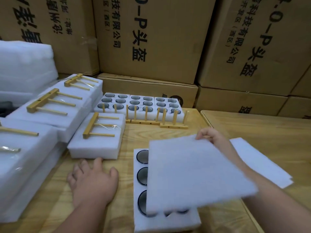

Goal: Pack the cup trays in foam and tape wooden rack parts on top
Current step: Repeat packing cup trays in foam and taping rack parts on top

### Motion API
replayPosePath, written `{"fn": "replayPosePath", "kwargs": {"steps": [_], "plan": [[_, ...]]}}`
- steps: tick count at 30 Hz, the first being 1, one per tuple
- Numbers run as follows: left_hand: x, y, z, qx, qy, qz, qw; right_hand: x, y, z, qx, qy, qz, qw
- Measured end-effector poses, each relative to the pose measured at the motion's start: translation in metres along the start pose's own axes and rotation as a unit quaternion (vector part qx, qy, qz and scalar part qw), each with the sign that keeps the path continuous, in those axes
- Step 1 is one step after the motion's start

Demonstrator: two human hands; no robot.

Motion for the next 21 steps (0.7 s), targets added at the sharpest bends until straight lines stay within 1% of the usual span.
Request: {"fn": "replayPosePath", "kwargs": {"steps": [2, 4, 5, 6, 8, 9, 12, 13, 14, 16, 19, 21], "plan": [[0.0, 0.0, 0.0, 0.0, -0.002, 0.0, 1.0, -0.021, 0.008, -0.004, -0.015, 0.001, 0.035, 0.999], [-0.001, 0.001, 0.001, 0.0, 0.0, -0.002, 1.0, -0.04, 0.014, -0.016, -0.036, -0.067, 0.062, 0.995], [-0.001, 0.002, 0.001, 0.001, 0.002, -0.003, 1.0, -0.043, 0.019, -0.023, -0.054, -0.102, 0.049, 0.992], [-0.002, 0.002, 0.002, 0.001, 0.004, -0.004, 1.0, -0.044, 0.022, -0.021, -0.025, -0.181, 0.03, 0.983], [-0.003, 0.003, 0.002, 0.0, 0.008, -0.005, 1.0, -0.046, 0.018, -0.027, 0.042, -0.222, 0.022, 0.974], [-0.003, 0.003, 0.002, 0.0, 0.008, -0.007, 1.0, -0.041, 0.016, -0.028, 0.059, -0.238, 0.008, 0.969], [-0.003, 0.003, 0.001, -0.005, 0.002, -0.011, 1.0, -0.022, 0.016, -0.032, 0.031, -0.176, -0.059, 0.982], [-0.003, 0.002, 0.001, -0.007, 0.001, -0.013, 1.0, -0.021, 0.016, -0.036, 0.009, -0.157, -0.063, 0.986], [-0.002, 0.002, 0.0, -0.009, -0.001, -0.013, 1.0, -0.024, 0.015, -0.039, -0.018, -0.145, -0.048, 0.988], [-0.002, 0.001, 0.0, -0.009, -0.003, -0.011, 1.0, -0.037, 0.005, -0.046, -0.073, -0.153, 0.014, 0.985], [-0.002, 0.002, 0.0, -0.008, 0.001, -0.007, 1.0, -0.057, -0.014, -0.068, -0.195, -0.155, 0.131, 0.96], [-0.002, 0.002, 0.0, -0.009, 0.004, -0.005, 1.0, -0.064, -0.021, -0.079, -0.225, -0.162, 0.172, 0.945]]}}
Point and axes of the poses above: each hand's wrist, its own y-axis towards the middle knuckle, its own x-axis out of the back of the hand, z = x × y, the point moved 9 cm from there along y, towards the middle knuckle, and after that the axes turned 3 degrees about z, right-handed, at the moved point
